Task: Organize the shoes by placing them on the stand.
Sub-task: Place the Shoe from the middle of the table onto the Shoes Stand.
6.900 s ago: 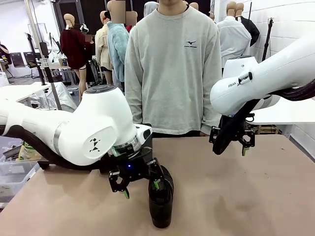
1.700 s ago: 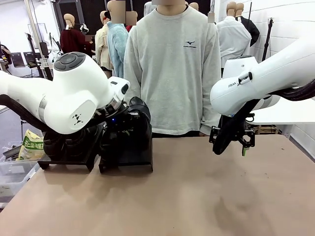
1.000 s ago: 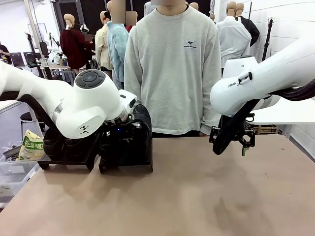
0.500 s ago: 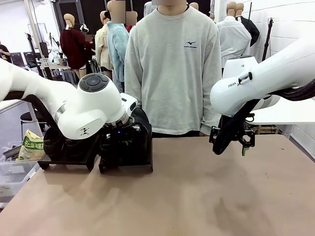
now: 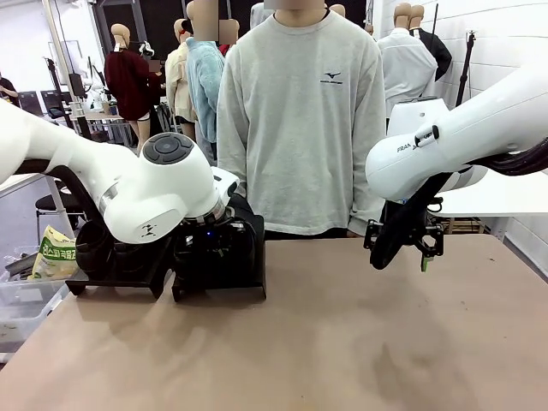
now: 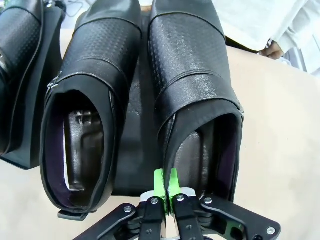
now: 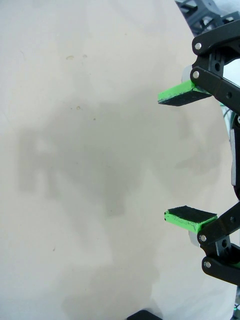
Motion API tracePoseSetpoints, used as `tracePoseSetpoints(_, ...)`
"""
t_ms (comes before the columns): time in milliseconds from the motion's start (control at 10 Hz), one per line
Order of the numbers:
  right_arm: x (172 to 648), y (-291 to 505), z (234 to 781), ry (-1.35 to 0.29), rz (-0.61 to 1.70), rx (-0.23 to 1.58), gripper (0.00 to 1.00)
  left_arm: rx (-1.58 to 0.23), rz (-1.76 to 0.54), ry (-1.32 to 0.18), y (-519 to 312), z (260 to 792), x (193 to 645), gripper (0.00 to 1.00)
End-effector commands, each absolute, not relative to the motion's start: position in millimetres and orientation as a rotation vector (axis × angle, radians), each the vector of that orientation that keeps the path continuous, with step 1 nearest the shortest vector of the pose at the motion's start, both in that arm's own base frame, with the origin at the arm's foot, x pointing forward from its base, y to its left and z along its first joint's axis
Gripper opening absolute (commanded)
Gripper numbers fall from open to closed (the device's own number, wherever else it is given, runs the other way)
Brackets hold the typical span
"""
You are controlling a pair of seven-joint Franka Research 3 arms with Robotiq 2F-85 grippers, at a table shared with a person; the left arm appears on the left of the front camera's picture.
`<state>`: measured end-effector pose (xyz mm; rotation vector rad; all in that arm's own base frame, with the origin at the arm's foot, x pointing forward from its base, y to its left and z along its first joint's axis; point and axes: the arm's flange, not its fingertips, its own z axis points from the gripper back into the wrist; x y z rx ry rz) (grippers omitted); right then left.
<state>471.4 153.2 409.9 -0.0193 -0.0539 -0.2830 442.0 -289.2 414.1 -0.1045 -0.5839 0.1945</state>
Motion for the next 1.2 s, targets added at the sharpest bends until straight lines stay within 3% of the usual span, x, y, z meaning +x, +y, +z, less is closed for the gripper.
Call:
tracePoseSetpoints(0,471,152,409,-0.058,-0.275,-0.029,1.00,-0.098,0.237,-0.609,-304,408,452,0.00)
tracePoseSetpoints(300,471,152,409,-0.058,-0.275,-0.029,1.00,-0.092,0.232,-0.614,-303,408,453,0.00)
tracePoseSetpoints(800,471,152,409,-0.058,-0.275,-0.029,1.00,-0.072,0.187,-0.617,-304,410,456,0.98)
tracePoseSetpoints(1100,471,152,409,-0.058,-0.275,-0.029,1.00,-0.081,0.158,-0.642,-307,428,450,1.00)
